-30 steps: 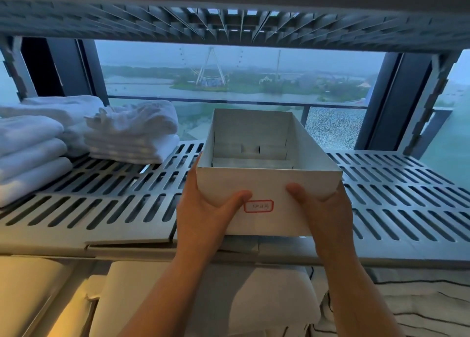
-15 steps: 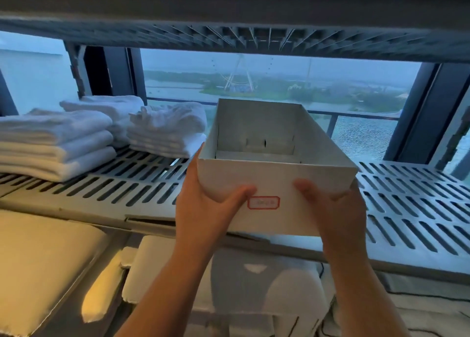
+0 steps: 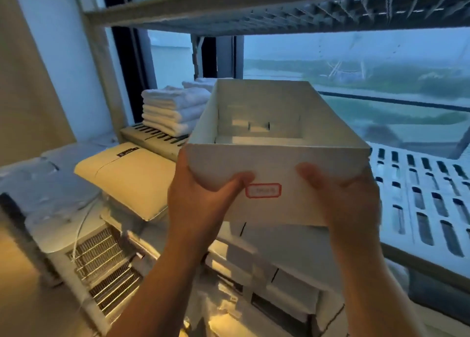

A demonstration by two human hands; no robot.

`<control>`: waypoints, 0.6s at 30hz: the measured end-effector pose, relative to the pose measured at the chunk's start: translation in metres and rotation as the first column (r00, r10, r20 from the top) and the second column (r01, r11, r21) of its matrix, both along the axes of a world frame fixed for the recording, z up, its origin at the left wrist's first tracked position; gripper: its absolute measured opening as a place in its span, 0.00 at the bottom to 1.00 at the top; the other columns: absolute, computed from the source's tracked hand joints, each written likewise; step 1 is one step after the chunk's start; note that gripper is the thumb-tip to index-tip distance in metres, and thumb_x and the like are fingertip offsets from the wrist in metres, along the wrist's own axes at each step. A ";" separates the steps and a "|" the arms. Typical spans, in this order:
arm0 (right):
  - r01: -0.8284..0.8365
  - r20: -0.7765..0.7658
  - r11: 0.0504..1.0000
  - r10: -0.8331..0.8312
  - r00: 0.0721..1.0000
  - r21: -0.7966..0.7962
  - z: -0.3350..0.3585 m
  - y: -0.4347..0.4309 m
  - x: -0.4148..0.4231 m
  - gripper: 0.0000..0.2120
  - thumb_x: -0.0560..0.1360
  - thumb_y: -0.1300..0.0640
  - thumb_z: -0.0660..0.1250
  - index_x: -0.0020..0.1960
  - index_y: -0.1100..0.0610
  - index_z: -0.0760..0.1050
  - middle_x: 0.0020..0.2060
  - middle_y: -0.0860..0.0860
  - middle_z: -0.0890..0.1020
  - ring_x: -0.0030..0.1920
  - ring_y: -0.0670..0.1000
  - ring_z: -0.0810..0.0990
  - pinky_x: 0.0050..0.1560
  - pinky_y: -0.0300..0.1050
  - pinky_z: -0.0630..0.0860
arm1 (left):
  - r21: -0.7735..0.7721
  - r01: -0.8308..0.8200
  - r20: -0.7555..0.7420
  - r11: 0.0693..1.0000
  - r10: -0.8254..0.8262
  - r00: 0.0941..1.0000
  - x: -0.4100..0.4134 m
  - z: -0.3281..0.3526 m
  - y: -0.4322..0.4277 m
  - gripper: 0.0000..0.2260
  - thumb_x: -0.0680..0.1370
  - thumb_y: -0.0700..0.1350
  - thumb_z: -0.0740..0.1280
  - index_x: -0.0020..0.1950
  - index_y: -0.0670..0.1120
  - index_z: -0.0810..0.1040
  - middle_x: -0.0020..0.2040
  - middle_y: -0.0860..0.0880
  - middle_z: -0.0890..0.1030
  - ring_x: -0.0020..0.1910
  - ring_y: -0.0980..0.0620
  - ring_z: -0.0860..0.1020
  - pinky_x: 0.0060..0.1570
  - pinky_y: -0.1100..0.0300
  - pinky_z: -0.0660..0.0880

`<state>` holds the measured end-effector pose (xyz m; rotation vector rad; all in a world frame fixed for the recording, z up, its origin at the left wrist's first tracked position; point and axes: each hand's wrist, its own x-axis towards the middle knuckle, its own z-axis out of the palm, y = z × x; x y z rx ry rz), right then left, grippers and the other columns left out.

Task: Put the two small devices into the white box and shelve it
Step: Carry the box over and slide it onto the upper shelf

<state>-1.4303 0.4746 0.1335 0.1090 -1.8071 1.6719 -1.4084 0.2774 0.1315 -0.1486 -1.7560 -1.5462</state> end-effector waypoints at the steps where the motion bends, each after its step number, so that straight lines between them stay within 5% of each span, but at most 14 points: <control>1: -0.045 -0.011 0.999 0.045 0.999 -0.005 0.000 -0.008 0.003 0.38 0.56 0.29 0.76 0.64 0.37 0.73 0.48 0.34 0.84 0.44 0.39 0.85 0.36 0.43 0.84 | 0.010 -0.019 0.003 1.000 0.019 1.000 0.009 0.001 -0.007 0.32 0.59 0.64 0.80 0.57 0.73 0.67 0.51 0.72 0.77 0.49 0.70 0.79 0.33 0.72 0.77; 11: -0.528 -0.162 0.840 0.508 0.846 -0.121 0.002 -0.128 0.050 0.32 0.58 0.36 0.82 0.60 0.39 0.78 0.53 0.46 0.86 0.50 0.47 0.86 0.41 0.40 0.83 | 0.112 -0.281 -0.023 0.953 0.285 0.958 0.123 -0.004 -0.104 0.36 0.55 0.68 0.80 0.60 0.76 0.69 0.55 0.67 0.80 0.53 0.64 0.81 0.42 0.61 0.82; 15: -0.678 -0.144 0.724 0.663 0.735 -0.127 -0.007 -0.177 0.084 0.32 0.61 0.39 0.83 0.63 0.44 0.77 0.55 0.50 0.85 0.53 0.51 0.85 0.45 0.47 0.84 | 0.143 -0.386 0.003 0.911 0.389 0.921 0.183 -0.009 -0.141 0.41 0.57 0.64 0.82 0.67 0.64 0.72 0.56 0.62 0.81 0.55 0.60 0.82 0.43 0.57 0.84; 18: -0.765 -0.154 0.636 0.750 0.644 -0.104 -0.012 -0.209 0.113 0.32 0.63 0.45 0.81 0.64 0.47 0.75 0.55 0.49 0.84 0.53 0.49 0.85 0.43 0.42 0.83 | 0.133 -0.459 0.006 0.879 0.462 0.887 0.228 -0.009 -0.164 0.40 0.60 0.59 0.82 0.70 0.59 0.71 0.56 0.61 0.81 0.54 0.59 0.82 0.41 0.57 0.84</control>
